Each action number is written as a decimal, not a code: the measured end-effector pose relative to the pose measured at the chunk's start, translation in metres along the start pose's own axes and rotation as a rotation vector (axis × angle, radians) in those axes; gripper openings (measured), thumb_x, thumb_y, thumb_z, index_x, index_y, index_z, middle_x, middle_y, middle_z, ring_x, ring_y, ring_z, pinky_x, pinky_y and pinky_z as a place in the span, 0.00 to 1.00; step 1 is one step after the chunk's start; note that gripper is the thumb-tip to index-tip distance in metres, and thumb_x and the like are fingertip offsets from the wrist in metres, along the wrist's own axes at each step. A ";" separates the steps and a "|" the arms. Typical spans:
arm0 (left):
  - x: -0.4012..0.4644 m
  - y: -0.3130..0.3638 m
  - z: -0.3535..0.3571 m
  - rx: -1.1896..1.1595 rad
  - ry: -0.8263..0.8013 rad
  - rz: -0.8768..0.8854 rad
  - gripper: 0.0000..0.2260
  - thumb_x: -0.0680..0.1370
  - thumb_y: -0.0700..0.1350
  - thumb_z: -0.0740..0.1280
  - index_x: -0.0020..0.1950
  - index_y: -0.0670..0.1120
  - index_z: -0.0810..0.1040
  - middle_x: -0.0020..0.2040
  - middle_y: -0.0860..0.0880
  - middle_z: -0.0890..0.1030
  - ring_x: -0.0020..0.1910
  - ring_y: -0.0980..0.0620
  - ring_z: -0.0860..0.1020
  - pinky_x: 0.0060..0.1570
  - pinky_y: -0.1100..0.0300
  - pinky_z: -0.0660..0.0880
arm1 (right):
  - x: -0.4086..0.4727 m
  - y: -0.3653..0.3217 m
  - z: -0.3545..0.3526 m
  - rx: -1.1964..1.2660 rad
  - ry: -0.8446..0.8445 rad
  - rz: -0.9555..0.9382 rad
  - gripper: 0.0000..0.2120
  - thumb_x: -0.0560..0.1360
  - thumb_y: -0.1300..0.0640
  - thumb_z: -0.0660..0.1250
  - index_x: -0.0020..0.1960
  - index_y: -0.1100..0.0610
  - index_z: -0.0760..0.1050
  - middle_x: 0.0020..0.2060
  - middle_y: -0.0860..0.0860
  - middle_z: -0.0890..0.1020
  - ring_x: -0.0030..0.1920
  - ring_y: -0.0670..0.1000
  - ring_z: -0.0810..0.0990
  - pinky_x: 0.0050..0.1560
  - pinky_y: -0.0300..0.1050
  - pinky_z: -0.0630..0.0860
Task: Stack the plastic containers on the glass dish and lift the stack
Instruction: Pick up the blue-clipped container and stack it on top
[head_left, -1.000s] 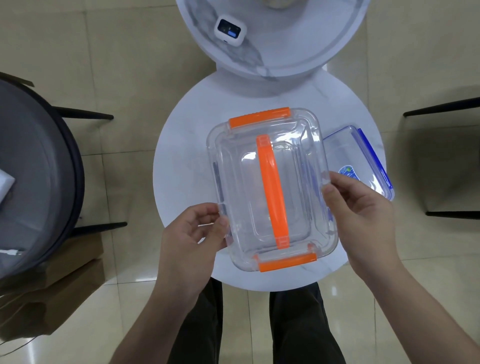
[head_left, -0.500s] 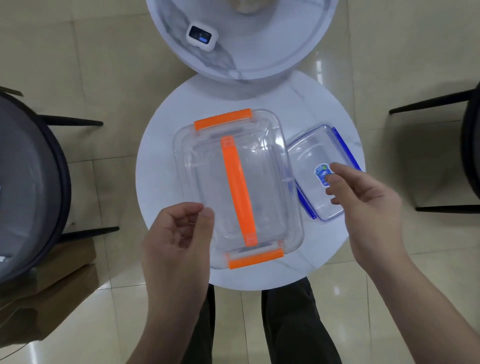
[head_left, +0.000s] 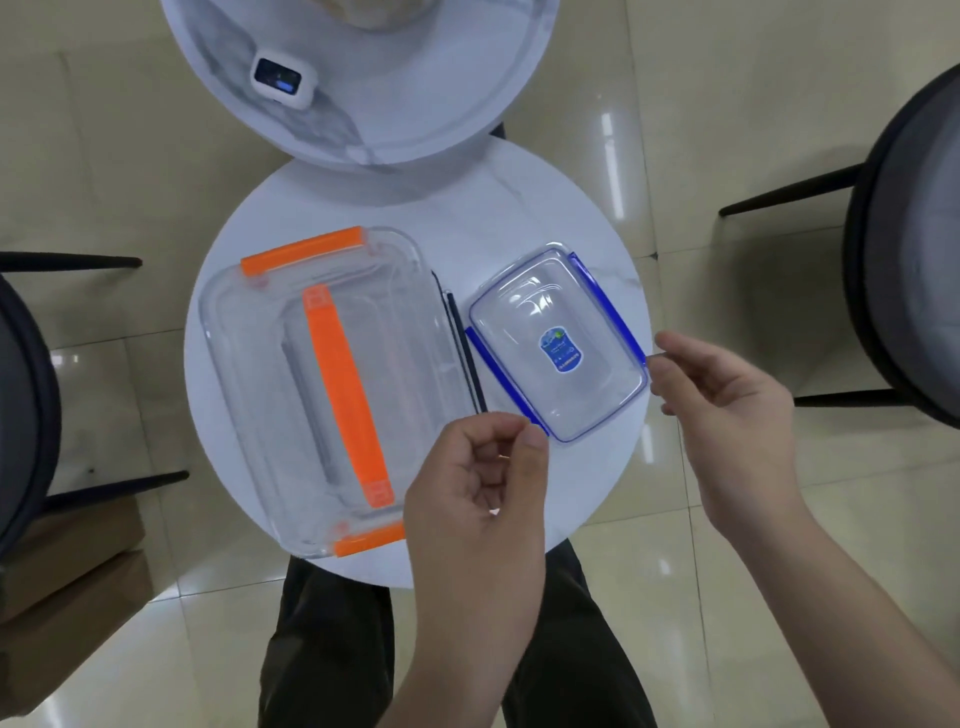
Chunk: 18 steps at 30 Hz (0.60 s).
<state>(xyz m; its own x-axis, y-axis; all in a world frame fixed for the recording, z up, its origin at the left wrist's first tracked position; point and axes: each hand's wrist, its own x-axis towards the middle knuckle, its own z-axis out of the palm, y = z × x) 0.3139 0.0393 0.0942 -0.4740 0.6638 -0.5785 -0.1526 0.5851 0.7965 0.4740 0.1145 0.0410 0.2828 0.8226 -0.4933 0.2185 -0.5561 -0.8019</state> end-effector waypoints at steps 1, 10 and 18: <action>-0.002 0.000 0.006 0.006 -0.003 -0.005 0.06 0.77 0.44 0.72 0.44 0.56 0.82 0.39 0.55 0.85 0.37 0.58 0.82 0.40 0.64 0.79 | 0.003 0.002 -0.003 -0.004 -0.001 -0.001 0.10 0.75 0.61 0.71 0.54 0.49 0.83 0.44 0.48 0.87 0.39 0.42 0.81 0.38 0.31 0.76; 0.001 -0.019 0.054 0.053 -0.003 -0.167 0.08 0.77 0.46 0.72 0.50 0.59 0.78 0.46 0.66 0.82 0.47 0.63 0.82 0.44 0.60 0.82 | 0.029 0.020 -0.016 -0.195 -0.061 -0.060 0.11 0.76 0.60 0.70 0.57 0.51 0.82 0.44 0.47 0.84 0.39 0.41 0.78 0.35 0.27 0.74; 0.027 -0.044 0.075 0.026 -0.006 -0.346 0.16 0.75 0.47 0.75 0.60 0.55 0.75 0.56 0.58 0.81 0.54 0.57 0.82 0.43 0.71 0.79 | 0.057 0.049 -0.009 -0.485 -0.163 -0.092 0.18 0.75 0.57 0.71 0.64 0.51 0.76 0.57 0.46 0.80 0.51 0.47 0.77 0.45 0.37 0.76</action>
<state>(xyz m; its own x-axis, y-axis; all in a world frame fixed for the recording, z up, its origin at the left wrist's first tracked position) 0.3730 0.0665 0.0302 -0.3929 0.4270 -0.8144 -0.2809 0.7876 0.5484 0.5097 0.1327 -0.0236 0.1018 0.8570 -0.5052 0.6545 -0.4402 -0.6147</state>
